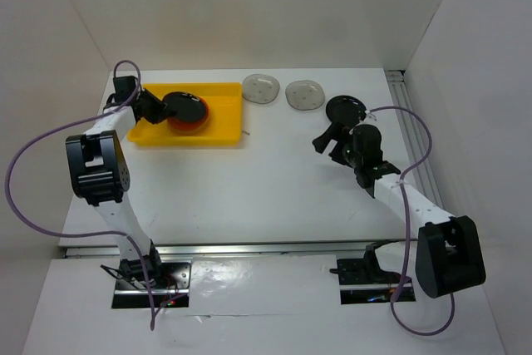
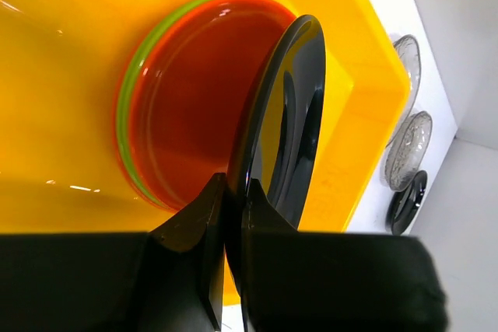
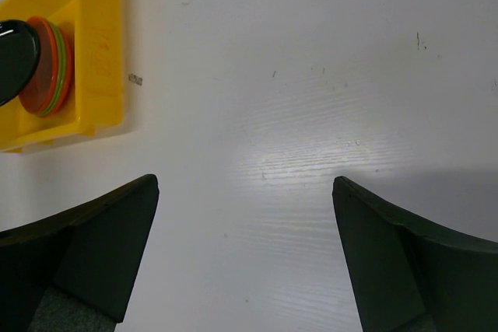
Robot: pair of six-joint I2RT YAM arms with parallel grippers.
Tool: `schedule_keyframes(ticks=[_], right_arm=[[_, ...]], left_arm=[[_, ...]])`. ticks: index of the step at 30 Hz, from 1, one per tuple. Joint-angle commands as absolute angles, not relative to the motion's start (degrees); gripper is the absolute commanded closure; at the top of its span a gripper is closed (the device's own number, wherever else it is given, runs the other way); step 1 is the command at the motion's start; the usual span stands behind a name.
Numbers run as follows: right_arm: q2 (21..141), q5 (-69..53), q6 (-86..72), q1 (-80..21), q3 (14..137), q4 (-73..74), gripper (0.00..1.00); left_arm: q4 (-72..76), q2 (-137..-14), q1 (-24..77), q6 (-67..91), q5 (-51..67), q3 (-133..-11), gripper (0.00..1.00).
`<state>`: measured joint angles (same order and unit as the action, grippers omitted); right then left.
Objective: Place the plates into the plastic bin on the countertop
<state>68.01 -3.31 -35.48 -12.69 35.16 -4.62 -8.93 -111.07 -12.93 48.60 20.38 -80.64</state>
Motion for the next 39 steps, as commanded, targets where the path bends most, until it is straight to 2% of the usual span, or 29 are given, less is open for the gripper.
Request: schedule_keyframes(ticks=[1, 3, 4, 5, 8, 9, 10, 12, 13, 17, 22, 27, 32, 39], right_arm=[[67.0, -5.5, -33.5, -11.3, 37.0, -7.3, 0.0], [67.0, -6.3, -32.9, -10.6, 37.0, -7.3, 0.0], [66.5, -6.9, -32.9, -10.6, 37.0, -7.3, 0.0], [66.4, -7.6, -32.9, -10.1, 37.0, -7.3, 0.0], [66.4, -7.6, -32.3, -10.1, 37.7, -6.7, 0.0], [66.4, -7.6, -31.8, -9.5, 38.4, -5.8, 0.0], [66.4, -7.6, -31.8, -9.0, 38.4, -5.8, 0.0], [67.1, -7.6, -32.4, -8.1, 38.9, -4.6, 0.0], [67.7, -7.6, -33.3, -7.6, 38.9, -4.6, 0.0], [71.0, -6.5, -38.1, -3.1, 38.9, -2.0, 0.0], [77.0, -11.0, -45.9, 4.2, 35.2, -8.2, 0.0], [84.4, -11.0, -46.7, 7.2, 37.2, -9.0, 0.0], [87.2, -9.5, -46.1, 9.7, 38.4, -10.4, 0.0], [100.1, -9.1, -45.5, 10.9, 45.2, -14.2, 0.0]], left_arm=[[-7.5, -112.5, -12.5, 49.4, 18.0, -83.8, 1.0], [-8.2, -113.1, -12.5, 49.4, 18.0, -84.9, 1.0], [-8.2, -113.1, -12.5, 49.4, 18.0, -84.9, 0.93], [-8.7, -113.1, -12.5, 48.9, 18.0, -84.9, 0.75], [-10.1, -112.4, -12.5, 48.9, 17.4, -86.2, 0.47], [-10.8, -111.8, -12.0, 49.4, 16.8, -86.2, 0.29], [-11.5, -111.8, -12.0, 49.4, 16.8, -87.0, 0.19], [-12.9, -110.9, -12.0, 48.9, 16.3, -88.9, 0.04], [-16.7, -110.9, -12.0, 48.3, 16.3, -90.2, 0.0], [-20.8, -110.2, -12.0, 47.8, 15.0, -92.2, 0.0], [-24.9, -110.8, -10.8, 47.3, 13.9, -94.0, 0.0], [-32.3, -116.8, -9.0, 45.5, 12.0, -100.8, 0.0], [-36.3, -117.4, -7.7, 45.0, 9.2, -102.8, 0.0], [-39.8, -108.7, -1.7, 42.2, 2.5, -106.7, 0.0]])
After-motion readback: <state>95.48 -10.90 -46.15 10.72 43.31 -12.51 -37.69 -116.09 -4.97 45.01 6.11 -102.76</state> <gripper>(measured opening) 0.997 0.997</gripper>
